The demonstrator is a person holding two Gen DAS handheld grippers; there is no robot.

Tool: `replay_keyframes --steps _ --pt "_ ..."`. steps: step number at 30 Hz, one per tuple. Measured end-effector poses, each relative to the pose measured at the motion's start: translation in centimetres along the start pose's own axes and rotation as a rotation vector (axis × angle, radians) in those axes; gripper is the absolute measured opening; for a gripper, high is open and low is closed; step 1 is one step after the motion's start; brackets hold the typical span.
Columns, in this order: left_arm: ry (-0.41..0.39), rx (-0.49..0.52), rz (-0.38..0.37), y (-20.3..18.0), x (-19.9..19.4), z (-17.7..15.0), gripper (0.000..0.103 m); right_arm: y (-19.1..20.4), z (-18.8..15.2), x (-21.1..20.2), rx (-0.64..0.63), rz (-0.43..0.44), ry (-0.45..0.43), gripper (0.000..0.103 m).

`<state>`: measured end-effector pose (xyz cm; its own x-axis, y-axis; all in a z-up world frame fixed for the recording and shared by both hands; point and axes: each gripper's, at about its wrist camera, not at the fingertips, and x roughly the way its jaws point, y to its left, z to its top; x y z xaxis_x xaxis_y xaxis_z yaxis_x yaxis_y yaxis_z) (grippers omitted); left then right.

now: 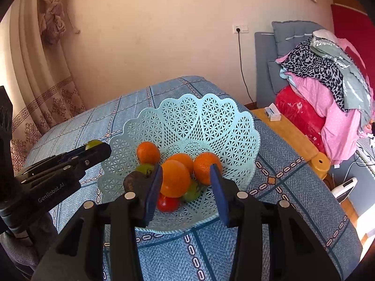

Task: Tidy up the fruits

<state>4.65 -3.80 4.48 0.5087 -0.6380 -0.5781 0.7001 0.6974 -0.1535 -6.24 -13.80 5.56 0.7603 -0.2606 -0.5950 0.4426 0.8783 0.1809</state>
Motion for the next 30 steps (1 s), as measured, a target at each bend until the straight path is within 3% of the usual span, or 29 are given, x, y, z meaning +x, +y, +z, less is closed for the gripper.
replay_keyframes --steps 3,5,7,12,17,21,23,24,30 --pt "0.004 0.013 -0.012 -0.7 0.8 -0.4 0.037 -0.3 0.0 -0.1 0.004 -0.007 -0.003 0.042" --pt "-0.003 0.008 -0.009 -0.7 1.1 -0.6 0.065 -0.4 -0.1 -0.2 0.005 -0.013 -0.006 0.043" --pt "-0.018 0.012 0.000 -0.7 1.0 -0.8 0.067 -0.7 -0.1 -0.3 0.009 -0.020 -0.013 0.047" --pt "-0.012 -0.021 0.017 0.7 0.8 -0.6 0.067 -1.1 0.0 -0.5 0.020 -0.026 -0.019 0.047" --pt "-0.023 -0.062 0.052 2.1 0.2 0.0 0.081 -0.8 0.1 -0.7 0.011 -0.028 -0.022 0.049" --pt "-0.026 -0.081 0.084 3.0 -0.3 0.6 0.089 -0.6 0.1 -1.0 0.008 -0.031 -0.029 0.056" --pt "-0.030 -0.081 0.113 3.3 -0.6 0.7 0.093 -0.6 0.1 -1.1 0.007 -0.035 -0.036 0.066" --pt "-0.033 -0.081 0.127 3.5 -0.8 0.8 0.094 -0.5 0.1 -1.3 0.006 -0.036 -0.043 0.070" --pt "-0.052 -0.044 0.186 3.3 -1.6 1.2 0.094 -0.2 0.2 -1.8 -0.005 -0.035 -0.047 0.070"
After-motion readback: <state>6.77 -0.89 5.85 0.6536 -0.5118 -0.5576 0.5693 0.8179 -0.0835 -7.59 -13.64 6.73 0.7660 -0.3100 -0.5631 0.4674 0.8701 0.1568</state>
